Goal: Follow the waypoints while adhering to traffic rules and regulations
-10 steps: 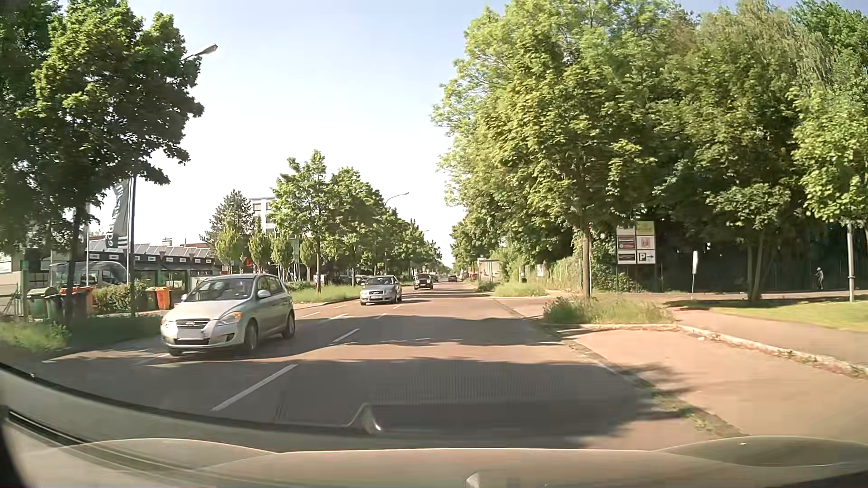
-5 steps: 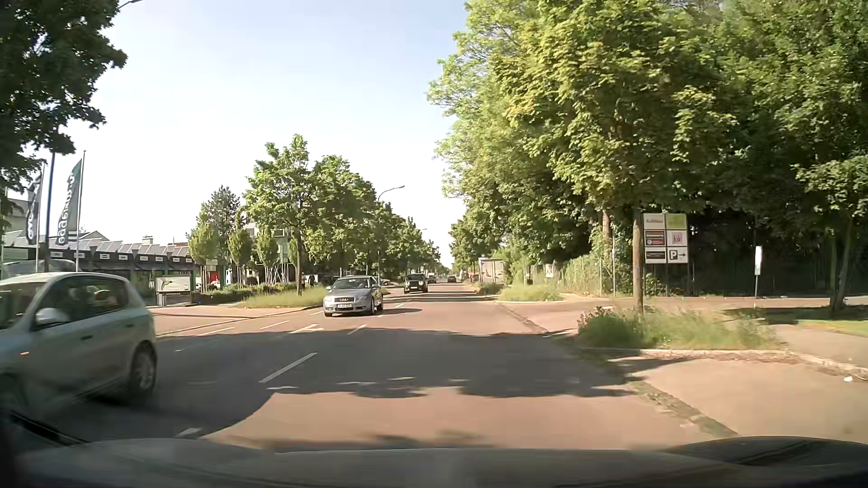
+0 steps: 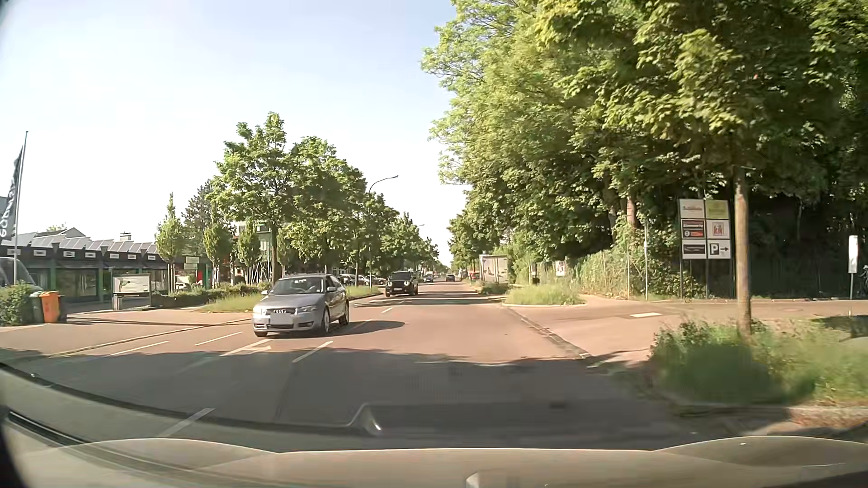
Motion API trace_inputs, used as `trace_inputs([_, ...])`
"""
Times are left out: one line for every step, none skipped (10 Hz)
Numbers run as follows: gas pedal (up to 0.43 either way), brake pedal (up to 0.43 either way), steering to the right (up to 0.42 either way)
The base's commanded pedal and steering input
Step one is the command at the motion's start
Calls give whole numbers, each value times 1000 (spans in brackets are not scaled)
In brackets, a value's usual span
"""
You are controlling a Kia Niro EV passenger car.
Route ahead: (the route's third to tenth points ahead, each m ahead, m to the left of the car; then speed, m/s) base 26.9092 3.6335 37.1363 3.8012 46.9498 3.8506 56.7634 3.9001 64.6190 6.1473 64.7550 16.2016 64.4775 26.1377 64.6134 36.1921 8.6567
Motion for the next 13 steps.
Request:
trace_inputs([0, 0, -1])
trace_inputs([0, 0, -2])
trace_inputs([0, 0, -2])
trace_inputs([0, 0, -2])
trace_inputs([0, 0, -3])
trace_inputs([0, 0, -3])
trace_inputs([0, 122, -3])
trace_inputs([0, 183, -2])
trace_inputs([0, 207, -2])
trace_inputs([0, 220, 0])
trace_inputs([0, 207, 1])
trace_inputs([0, 201, 2])
trace_inputs([0, 152, 1])
